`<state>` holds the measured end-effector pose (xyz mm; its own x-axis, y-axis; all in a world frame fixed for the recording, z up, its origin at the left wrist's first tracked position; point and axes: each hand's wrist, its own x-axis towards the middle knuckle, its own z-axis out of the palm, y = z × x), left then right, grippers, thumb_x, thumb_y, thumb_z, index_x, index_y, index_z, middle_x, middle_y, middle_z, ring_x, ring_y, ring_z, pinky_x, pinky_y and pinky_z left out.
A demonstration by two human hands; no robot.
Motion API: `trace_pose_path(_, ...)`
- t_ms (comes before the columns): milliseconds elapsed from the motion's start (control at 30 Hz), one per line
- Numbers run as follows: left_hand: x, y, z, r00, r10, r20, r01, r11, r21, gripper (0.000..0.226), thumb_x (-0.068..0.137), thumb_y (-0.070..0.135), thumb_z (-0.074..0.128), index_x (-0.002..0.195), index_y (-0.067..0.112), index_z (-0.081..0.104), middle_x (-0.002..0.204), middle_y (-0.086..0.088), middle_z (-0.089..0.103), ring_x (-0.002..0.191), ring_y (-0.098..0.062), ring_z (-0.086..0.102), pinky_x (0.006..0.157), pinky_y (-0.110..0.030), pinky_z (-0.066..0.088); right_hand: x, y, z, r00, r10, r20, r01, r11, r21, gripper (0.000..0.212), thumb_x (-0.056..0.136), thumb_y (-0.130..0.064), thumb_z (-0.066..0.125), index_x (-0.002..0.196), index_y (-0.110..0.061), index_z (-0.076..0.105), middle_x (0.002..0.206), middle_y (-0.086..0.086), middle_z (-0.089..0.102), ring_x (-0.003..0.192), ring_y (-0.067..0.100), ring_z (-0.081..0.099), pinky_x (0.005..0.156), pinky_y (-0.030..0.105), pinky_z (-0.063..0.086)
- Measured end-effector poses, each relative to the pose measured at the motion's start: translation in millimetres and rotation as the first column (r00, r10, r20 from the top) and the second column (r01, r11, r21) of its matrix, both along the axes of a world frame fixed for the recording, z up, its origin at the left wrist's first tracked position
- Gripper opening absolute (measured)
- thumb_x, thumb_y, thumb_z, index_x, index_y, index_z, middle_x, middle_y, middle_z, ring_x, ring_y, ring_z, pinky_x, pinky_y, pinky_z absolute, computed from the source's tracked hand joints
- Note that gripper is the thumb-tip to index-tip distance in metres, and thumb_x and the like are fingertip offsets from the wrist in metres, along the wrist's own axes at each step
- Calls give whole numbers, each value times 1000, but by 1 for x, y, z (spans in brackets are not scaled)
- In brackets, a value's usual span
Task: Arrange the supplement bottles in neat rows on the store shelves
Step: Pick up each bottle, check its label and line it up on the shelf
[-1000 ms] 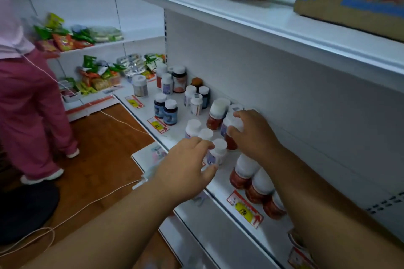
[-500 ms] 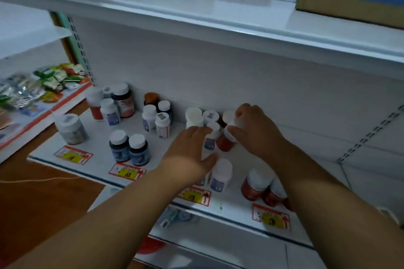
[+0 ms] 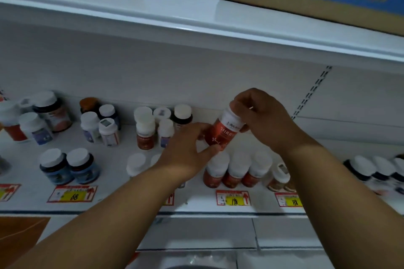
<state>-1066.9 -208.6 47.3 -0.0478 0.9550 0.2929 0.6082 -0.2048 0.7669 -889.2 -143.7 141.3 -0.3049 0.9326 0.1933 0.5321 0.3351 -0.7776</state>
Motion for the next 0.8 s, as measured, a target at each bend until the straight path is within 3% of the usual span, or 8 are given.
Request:
trace_pose_path(100, 14, -3, -11, 993, 113, -34, -111, 992, 58, 54, 83, 45, 68, 130, 32, 47, 121, 14, 47, 107, 0, 44, 88, -18, 33, 6, 18, -10, 995, -49, 85, 37, 990, 138, 26, 85, -48, 59, 103, -30, 58, 99, -14, 60, 86, 9, 62, 68, 22, 49)
trace_pose_path(167, 22, -9, -17, 980, 117, -158, -92, 983, 156, 49, 81, 41, 69, 125, 26, 52, 122, 7, 50, 109, -10, 46, 89, -22, 34, 6, 31, -21, 973, -37, 230, -3, 985, 171, 33, 83, -47, 61, 111, -30, 56, 102, -13, 57, 89, 7, 55, 66, 13, 38)
trace_pose_path(300, 31, -13, -28, 924, 68, -375, 40, 961, 272, 40, 73, 24, 76, 108, 8, 67, 106, -8, 63, 93, -30, 58, 81, -41, 50, -4, 47, -55, 896, 170, 410, -193, 981, 16, 34, 82, -40, 68, 110, -26, 55, 102, -9, 57, 89, 9, 53, 60, 12, 31)
trace_pose_path(467, 33, -13, -35, 901, 82, -427, 51, 955, 291, 34, 70, 14, 81, 101, 4, 71, 100, -12, 66, 82, -33, 60, 73, -40, 52, -13, 52, -82, 838, 325, 438, -304, 945, -121, 32, 76, -44, 73, 96, -23, 59, 95, -5, 61, 86, 12, 56, 63, 21, 40)
trace_pose_path(667, 32, -17, -38, 911, 108, -397, 26, 948, 319, 34, 70, 12, 82, 101, 5, 71, 99, -13, 67, 80, -33, 61, 70, -40, 53, -14, 51, -86, 840, 382, 385, -363, 924, -124, 33, 76, -45, 74, 98, -24, 60, 95, -6, 61, 85, 11, 57, 72, 29, 48)
trace_pose_path(800, 36, -18, -39, 907, 129, -401, 4, 949, 315, 34, 70, 15, 82, 102, 6, 72, 103, -11, 67, 84, -33, 62, 71, -40, 54, -14, 53, -86, 835, 396, 381, -376, 918, -130, 27, 83, -45, 67, 99, -25, 60, 95, -6, 61, 84, 11, 57, 67, 25, 44)
